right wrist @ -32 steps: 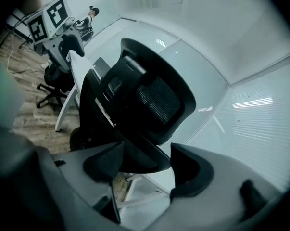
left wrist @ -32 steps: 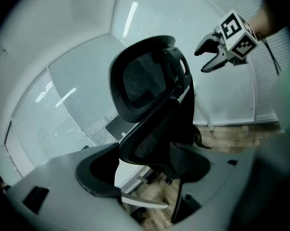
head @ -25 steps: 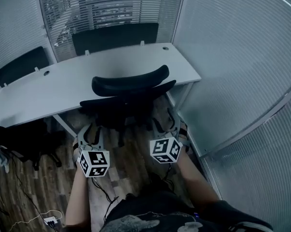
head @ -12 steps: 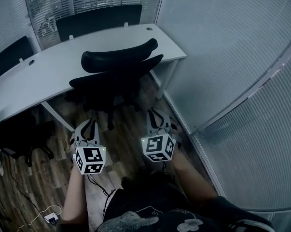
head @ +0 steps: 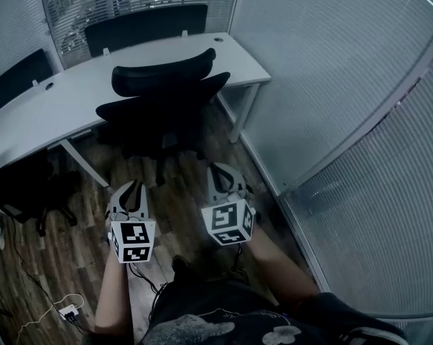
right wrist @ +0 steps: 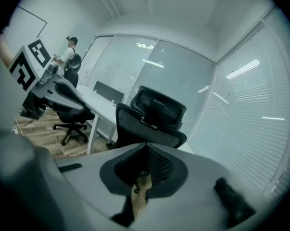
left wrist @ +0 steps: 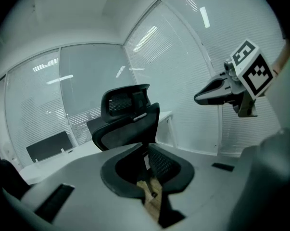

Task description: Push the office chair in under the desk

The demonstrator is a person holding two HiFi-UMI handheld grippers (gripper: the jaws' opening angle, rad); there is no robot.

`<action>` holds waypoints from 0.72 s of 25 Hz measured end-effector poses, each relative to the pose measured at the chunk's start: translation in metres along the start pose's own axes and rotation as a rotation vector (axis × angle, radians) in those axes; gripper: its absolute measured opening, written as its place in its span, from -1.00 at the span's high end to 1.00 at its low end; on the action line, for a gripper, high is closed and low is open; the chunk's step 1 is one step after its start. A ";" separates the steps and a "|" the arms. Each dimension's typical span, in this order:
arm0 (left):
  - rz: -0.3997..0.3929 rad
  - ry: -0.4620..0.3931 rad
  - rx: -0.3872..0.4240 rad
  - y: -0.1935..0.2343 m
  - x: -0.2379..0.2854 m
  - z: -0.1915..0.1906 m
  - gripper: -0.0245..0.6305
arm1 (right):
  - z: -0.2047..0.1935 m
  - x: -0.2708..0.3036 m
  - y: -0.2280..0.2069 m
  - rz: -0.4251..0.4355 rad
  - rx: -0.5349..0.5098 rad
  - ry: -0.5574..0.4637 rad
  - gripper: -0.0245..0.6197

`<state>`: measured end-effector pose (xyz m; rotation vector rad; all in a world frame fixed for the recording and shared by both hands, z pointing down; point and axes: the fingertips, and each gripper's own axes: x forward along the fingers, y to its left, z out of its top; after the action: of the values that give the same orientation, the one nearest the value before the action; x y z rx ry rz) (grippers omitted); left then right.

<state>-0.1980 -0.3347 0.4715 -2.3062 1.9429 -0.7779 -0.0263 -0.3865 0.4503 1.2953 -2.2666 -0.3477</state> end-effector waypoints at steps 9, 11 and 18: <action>0.028 -0.019 -0.039 -0.060 -0.063 0.016 0.78 | -0.012 -0.078 -0.002 0.030 -0.030 -0.045 0.86; 0.044 -0.026 -0.052 -0.070 -0.080 0.020 0.78 | -0.016 -0.096 -0.002 0.036 -0.032 -0.047 0.86; 0.067 -0.037 -0.111 -0.112 -0.129 0.016 0.78 | -0.041 -0.156 0.003 0.060 -0.011 -0.051 0.86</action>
<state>-0.1016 -0.1947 0.4490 -2.2834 2.0864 -0.6331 0.0592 -0.2507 0.4396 1.2226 -2.3374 -0.3754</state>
